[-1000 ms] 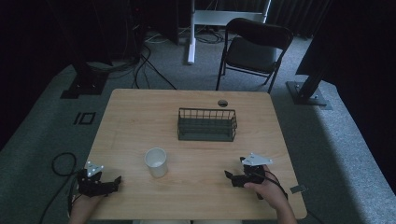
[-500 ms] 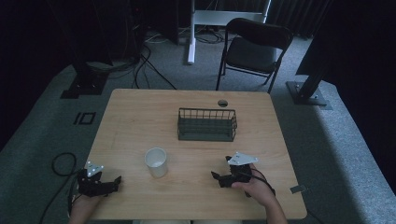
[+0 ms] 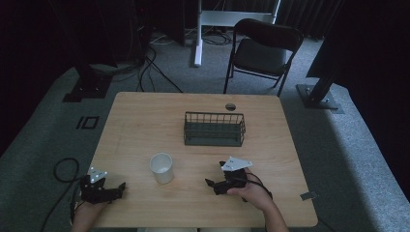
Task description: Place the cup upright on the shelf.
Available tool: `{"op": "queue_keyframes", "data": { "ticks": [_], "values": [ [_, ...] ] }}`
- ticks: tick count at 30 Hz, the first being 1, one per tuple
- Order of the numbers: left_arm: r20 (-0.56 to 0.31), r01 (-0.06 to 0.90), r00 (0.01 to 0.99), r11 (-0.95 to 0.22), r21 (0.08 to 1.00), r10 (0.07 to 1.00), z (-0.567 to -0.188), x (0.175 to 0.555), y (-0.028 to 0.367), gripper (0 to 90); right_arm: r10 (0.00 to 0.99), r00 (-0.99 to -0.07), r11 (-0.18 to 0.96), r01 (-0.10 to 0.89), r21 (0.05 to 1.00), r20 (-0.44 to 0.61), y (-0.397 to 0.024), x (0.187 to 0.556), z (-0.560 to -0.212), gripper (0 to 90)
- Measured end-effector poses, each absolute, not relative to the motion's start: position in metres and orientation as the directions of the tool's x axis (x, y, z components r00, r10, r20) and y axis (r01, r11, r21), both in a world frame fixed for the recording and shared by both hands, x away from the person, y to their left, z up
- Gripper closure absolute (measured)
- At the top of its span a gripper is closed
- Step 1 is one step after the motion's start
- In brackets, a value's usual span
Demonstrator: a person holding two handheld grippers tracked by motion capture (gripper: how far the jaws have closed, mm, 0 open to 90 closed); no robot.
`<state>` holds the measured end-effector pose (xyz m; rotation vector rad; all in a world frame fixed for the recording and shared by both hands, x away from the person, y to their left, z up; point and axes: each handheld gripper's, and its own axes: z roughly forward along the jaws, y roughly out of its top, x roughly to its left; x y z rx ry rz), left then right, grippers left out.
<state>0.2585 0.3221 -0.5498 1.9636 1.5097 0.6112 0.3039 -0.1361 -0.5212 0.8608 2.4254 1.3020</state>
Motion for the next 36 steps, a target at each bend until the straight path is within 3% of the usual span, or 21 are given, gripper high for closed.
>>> {"op": "queue_keyframes", "data": {
  "ticks": [36],
  "values": [
    [0.007, 0.7, 0.253, -0.188, 0.689, 0.967, -0.55, 0.259, 0.322, 0.9, 0.476, -0.879, 0.438, 0.271, 0.857, 0.035, -0.053, 0.308, -0.511, 11.5]
  ]
}}
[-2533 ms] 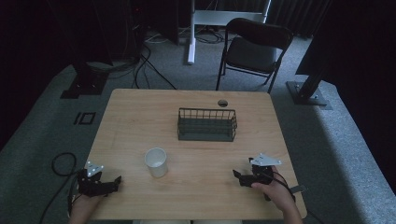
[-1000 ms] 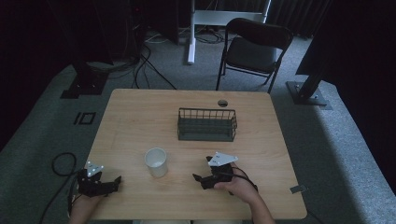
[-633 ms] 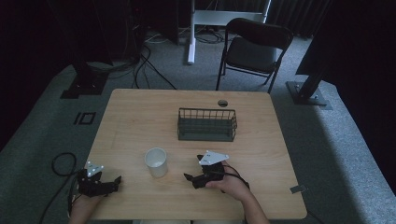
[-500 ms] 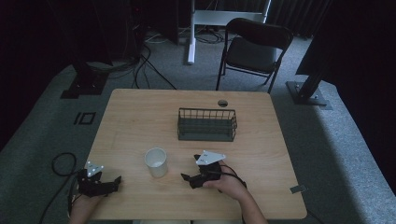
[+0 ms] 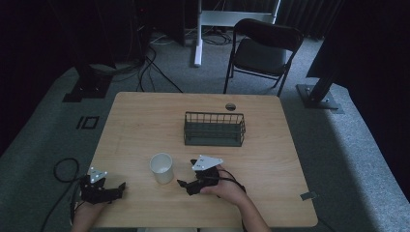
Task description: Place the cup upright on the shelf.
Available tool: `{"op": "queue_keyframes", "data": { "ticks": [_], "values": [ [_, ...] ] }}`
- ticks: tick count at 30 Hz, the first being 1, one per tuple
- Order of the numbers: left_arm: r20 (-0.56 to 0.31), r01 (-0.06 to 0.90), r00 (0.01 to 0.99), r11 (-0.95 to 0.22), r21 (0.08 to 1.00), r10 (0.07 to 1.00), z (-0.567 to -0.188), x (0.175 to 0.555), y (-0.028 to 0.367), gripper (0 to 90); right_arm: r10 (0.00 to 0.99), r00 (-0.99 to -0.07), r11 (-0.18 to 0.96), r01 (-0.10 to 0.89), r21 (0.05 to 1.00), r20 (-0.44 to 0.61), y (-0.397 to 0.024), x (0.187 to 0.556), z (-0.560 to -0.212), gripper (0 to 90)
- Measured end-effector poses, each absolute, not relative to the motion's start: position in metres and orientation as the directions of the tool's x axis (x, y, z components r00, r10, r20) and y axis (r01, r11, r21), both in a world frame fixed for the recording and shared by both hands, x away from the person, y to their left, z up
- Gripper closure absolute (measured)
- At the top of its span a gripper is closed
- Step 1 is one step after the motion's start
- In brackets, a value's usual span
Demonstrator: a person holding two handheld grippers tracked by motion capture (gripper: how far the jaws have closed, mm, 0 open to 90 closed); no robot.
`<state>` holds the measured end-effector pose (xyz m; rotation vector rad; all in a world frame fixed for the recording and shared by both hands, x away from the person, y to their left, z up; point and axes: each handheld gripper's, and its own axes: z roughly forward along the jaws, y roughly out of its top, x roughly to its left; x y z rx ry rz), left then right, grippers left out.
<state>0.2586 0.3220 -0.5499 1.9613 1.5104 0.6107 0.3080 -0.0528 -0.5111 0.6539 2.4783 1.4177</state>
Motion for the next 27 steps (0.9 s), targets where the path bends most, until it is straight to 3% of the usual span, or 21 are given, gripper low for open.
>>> {"op": "queue_keyframes", "data": {
  "ticks": [27],
  "values": [
    [0.005, 0.698, 0.261, -0.193, 0.689, 0.965, -0.55, 0.258, 0.322, 0.9, 0.435, -0.9, 0.424, 0.234, 0.875, 0.03, 0.008, 0.319, -0.51, 11.5]
  ]
}}
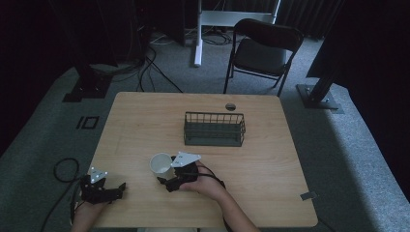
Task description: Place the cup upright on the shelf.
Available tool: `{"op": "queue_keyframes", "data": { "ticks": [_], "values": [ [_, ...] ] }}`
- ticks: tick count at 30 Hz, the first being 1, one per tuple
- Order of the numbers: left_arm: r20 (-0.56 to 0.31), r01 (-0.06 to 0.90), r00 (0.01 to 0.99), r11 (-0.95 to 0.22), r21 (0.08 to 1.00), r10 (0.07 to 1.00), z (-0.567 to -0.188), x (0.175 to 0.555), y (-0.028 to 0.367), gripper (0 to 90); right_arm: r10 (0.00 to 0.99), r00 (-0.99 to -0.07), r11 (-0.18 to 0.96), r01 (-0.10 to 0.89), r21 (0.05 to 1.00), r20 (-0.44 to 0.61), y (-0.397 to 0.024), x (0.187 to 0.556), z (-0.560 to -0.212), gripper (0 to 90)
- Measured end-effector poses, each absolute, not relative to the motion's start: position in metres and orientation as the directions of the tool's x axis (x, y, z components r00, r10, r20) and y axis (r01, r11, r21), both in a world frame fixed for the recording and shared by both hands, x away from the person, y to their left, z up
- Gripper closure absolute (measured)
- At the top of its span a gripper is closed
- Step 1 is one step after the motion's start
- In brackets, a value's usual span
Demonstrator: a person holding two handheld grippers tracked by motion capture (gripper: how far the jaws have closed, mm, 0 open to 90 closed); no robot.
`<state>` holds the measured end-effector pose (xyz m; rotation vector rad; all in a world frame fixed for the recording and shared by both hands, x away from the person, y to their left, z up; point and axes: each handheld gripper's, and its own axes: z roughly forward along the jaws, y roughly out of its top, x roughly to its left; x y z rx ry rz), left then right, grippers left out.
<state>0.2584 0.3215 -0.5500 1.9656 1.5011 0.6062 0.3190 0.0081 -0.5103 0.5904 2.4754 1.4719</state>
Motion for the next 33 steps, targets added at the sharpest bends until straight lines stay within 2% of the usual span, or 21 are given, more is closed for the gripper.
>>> {"op": "queue_keyframes", "data": {
  "ticks": [19, 22, 33],
  "values": [
    [0.005, 0.698, 0.261, -0.193, 0.689, 0.965, -0.55, 0.258, 0.321, 1.0, 0.438, -0.899, 0.422, 0.209, 0.882, 0.004, 0.022, 0.322, -0.509, 14.8],
    [0.005, 0.698, 0.261, -0.193, 0.689, 0.965, -0.55, 0.258, 0.322, 1.0, 0.447, -0.895, 0.421, 0.213, 0.882, 0.003, 0.024, 0.322, -0.509, 19.2],
    [0.005, 0.698, 0.261, -0.192, 0.69, 0.965, -0.55, 0.258, 0.321, 1.0, 0.436, -0.9, 0.418, 0.231, 0.879, 0.029, 0.023, 0.323, -0.504, 19.9]
  ]
}}
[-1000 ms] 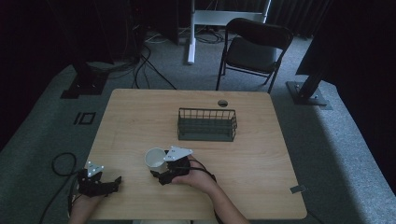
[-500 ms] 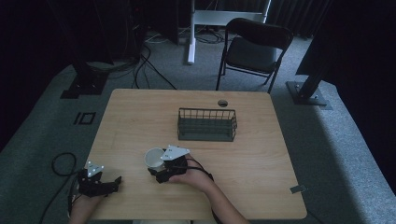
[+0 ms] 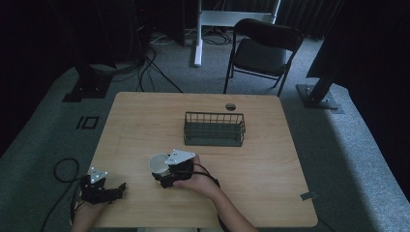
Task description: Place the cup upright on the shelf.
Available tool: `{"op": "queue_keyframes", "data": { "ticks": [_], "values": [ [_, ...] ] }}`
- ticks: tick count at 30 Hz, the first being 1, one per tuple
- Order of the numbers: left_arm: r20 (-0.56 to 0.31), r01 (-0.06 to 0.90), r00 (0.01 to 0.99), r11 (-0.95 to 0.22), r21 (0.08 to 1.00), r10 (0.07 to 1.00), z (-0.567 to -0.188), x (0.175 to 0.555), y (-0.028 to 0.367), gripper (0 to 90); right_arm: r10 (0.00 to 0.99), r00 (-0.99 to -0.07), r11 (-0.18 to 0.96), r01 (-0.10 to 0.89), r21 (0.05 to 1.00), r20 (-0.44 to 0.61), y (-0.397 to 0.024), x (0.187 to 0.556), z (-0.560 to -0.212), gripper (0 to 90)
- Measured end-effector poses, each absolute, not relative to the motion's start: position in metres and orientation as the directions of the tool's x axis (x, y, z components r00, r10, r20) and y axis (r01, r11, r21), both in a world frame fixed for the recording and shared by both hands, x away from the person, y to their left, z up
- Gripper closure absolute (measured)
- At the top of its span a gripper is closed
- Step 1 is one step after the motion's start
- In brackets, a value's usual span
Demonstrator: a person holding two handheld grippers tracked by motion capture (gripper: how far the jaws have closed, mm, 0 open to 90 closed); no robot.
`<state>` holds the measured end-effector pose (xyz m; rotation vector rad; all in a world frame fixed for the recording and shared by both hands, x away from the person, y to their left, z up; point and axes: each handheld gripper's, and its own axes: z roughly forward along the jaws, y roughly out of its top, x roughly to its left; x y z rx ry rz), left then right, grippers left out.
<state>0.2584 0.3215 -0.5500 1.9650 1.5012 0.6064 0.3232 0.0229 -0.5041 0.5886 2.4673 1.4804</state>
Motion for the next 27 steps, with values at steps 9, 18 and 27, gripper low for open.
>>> {"op": "queue_keyframes", "data": {
  "ticks": [9, 18, 27],
  "values": [
    [0.008, 0.697, 0.262, -0.196, 0.689, 0.965, -0.55, 0.259, 0.322, 1.0, 0.426, -0.904, 0.405, 0.222, 0.887, 0.032, 0.019, 0.323, -0.491, 19.8],
    [0.007, 0.698, 0.262, -0.194, 0.69, 0.965, -0.55, 0.258, 0.322, 0.9, 0.434, -0.9, 0.4, 0.226, 0.888, 0.033, 0.012, 0.326, -0.478, 19.9],
    [0.006, 0.698, 0.261, -0.194, 0.69, 0.965, -0.55, 0.258, 0.322, 0.9, 0.454, -0.891, 0.378, 0.222, 0.899, 0.029, 0.0, 0.332, -0.462, 19.9]
  ]
}}
